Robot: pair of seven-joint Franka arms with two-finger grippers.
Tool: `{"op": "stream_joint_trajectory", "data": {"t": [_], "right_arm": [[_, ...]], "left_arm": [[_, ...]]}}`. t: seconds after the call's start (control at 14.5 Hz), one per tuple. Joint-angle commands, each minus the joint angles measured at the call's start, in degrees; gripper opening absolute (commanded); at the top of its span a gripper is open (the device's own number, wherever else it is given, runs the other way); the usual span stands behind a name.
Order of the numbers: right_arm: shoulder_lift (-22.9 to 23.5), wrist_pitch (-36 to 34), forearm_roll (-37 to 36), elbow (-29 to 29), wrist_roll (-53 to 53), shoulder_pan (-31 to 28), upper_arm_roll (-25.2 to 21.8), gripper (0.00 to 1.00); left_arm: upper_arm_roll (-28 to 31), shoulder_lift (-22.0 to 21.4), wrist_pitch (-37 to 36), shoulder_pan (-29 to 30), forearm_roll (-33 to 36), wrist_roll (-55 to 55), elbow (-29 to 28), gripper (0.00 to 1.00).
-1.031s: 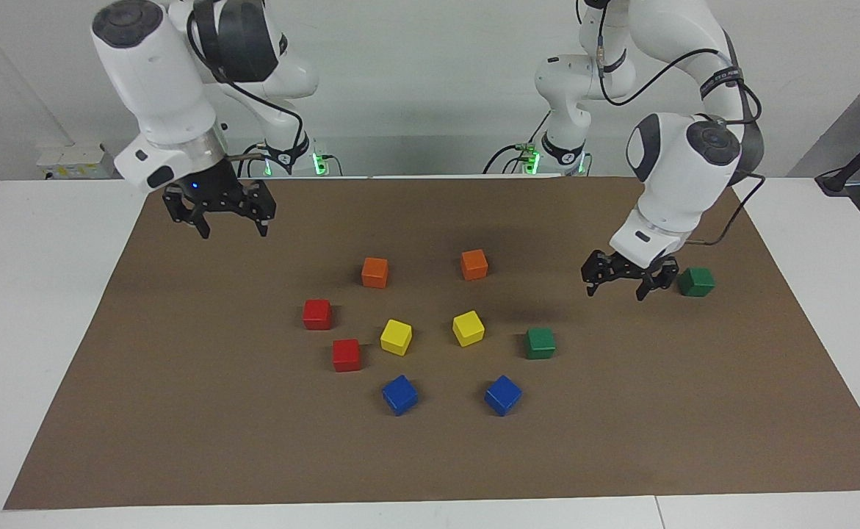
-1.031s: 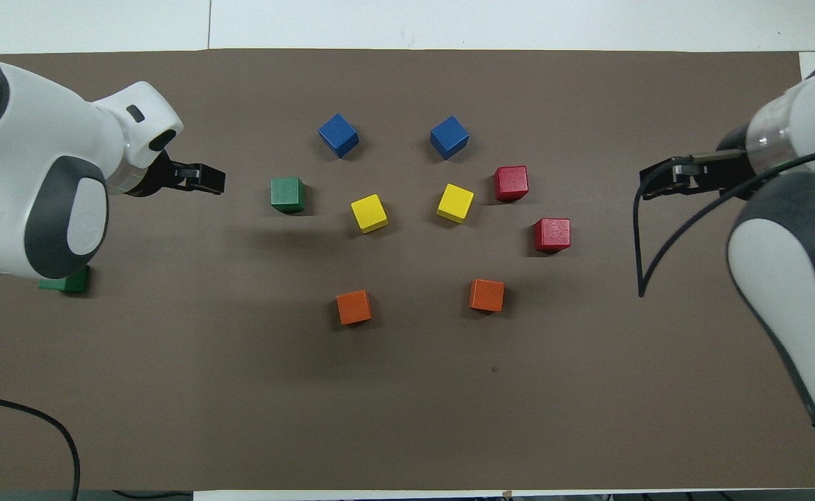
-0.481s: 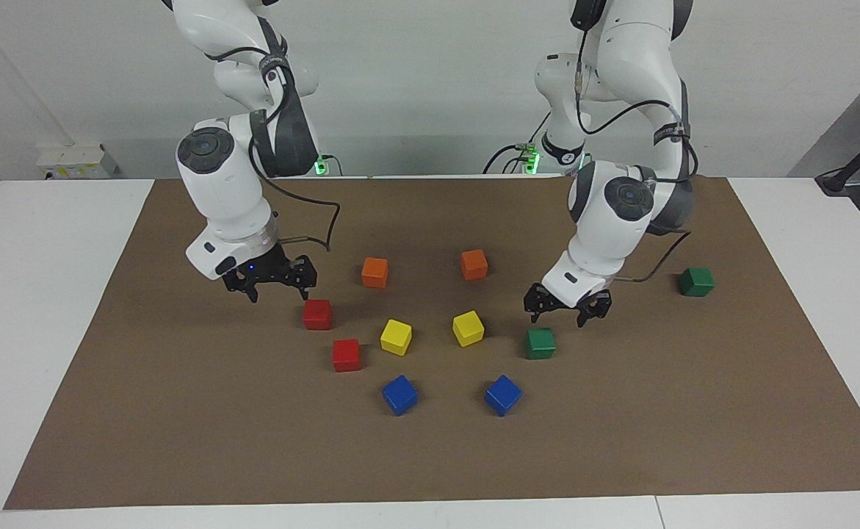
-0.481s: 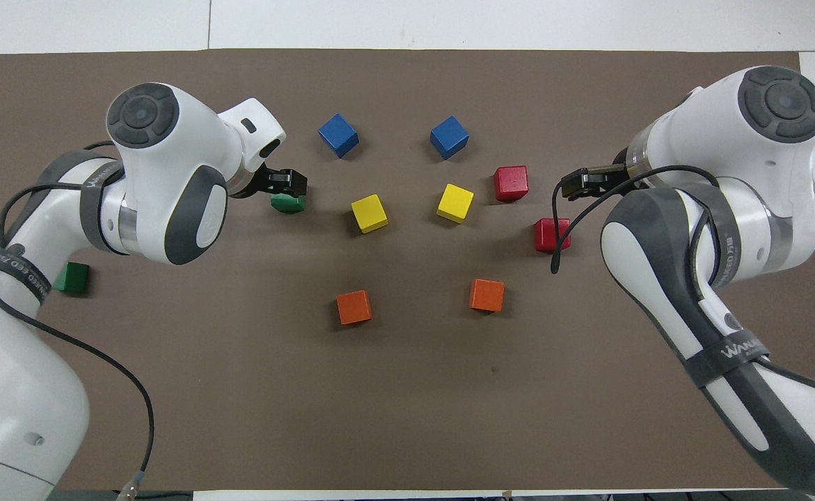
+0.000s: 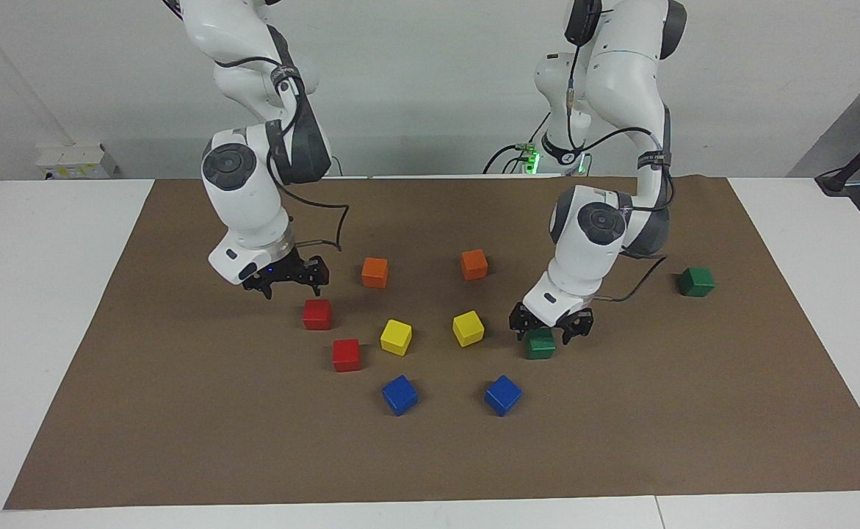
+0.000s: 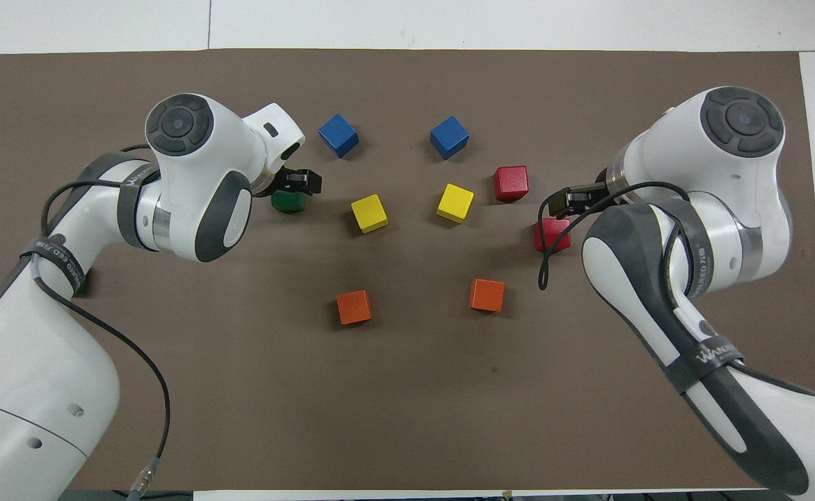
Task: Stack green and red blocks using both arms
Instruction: 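Grasp the other green cube with the left gripper while the right gripper grasps red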
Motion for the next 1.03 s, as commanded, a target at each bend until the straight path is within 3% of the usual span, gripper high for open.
{"op": "stream_joint_trajectory", "data": {"t": [0.0, 0.76, 0.83, 0.89, 0.96], "right_arm": [[-0.7, 3.2, 0.4, -3.7, 1.0, 0.3, 0.1, 1.00], [2.9, 8.6, 0.4, -4.8, 3.4, 1.7, 0.1, 1.00], [3.1, 9.2, 0.4, -5.1, 3.9, 2.0, 0.1, 1.00], [3.5, 9.4, 0.4, -5.1, 4.4, 2.1, 0.1, 1.00], [3.8, 9.8, 0.4, -5.1, 4.5, 2.1, 0.1, 1.00]], "left_arm": [[0.9, 1.1, 2.6, -1.0, 2.4, -1.3, 0.5, 1.00], [1.0, 1.2, 7.5, -1.6, 2.6, -2.2, -3.6, 1.00], [1.0, 1.2, 7.5, -1.6, 3.2, -2.4, -3.8, 0.92], [1.0, 1.2, 7.5, -1.6, 3.4, -2.7, -4.2, 0.77], [1.0, 1.1, 7.6, -1.6, 3.6, -3.7, -4.4, 0.52]]}}
